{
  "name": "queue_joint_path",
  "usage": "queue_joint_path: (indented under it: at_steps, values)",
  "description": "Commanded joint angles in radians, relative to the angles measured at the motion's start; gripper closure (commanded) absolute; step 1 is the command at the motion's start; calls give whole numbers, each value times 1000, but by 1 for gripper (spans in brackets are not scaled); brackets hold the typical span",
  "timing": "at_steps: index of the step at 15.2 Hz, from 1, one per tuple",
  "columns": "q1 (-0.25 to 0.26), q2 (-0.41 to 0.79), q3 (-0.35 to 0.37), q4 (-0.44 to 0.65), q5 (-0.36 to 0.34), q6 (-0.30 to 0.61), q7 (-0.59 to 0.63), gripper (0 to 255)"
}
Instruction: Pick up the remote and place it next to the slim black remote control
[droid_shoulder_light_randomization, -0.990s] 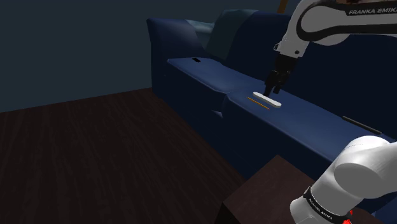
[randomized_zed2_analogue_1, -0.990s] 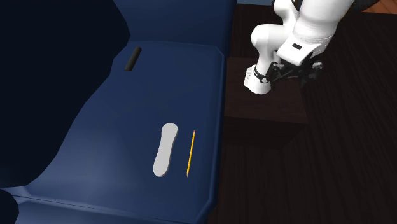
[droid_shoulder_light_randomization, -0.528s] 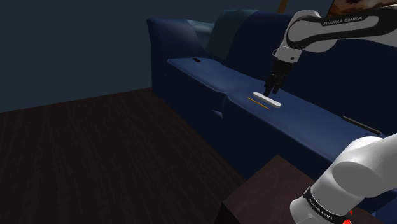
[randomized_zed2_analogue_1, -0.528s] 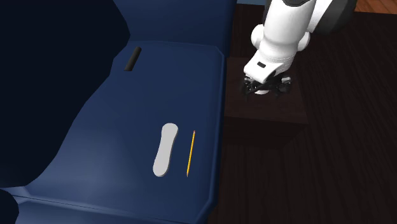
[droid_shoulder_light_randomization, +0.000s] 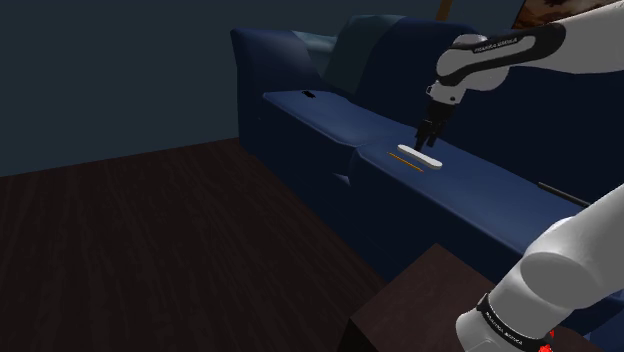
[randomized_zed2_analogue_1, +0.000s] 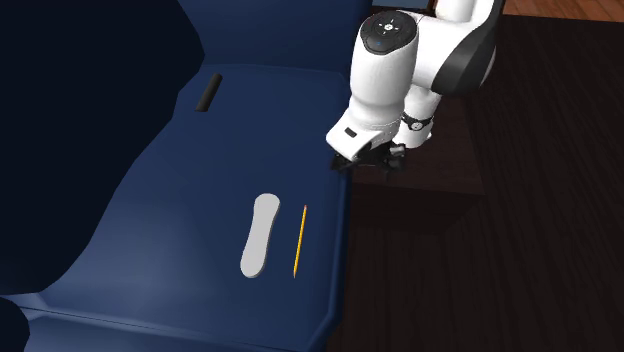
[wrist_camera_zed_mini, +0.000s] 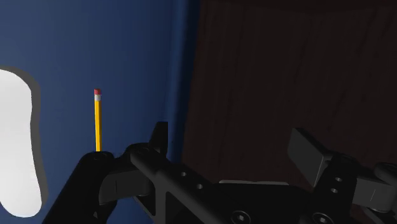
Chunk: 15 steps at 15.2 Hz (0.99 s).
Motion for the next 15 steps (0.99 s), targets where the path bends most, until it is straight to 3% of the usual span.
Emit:
queue_joint_path:
  at_steps: [1, 8, 15]
  values:
    - [-8, 67, -28, 38, 13, 26, -47, 0]
    - [-55, 324, -97, 234, 106, 64, -212, 0]
    - [-156, 598, -108, 500, 222, 43, -352, 0]
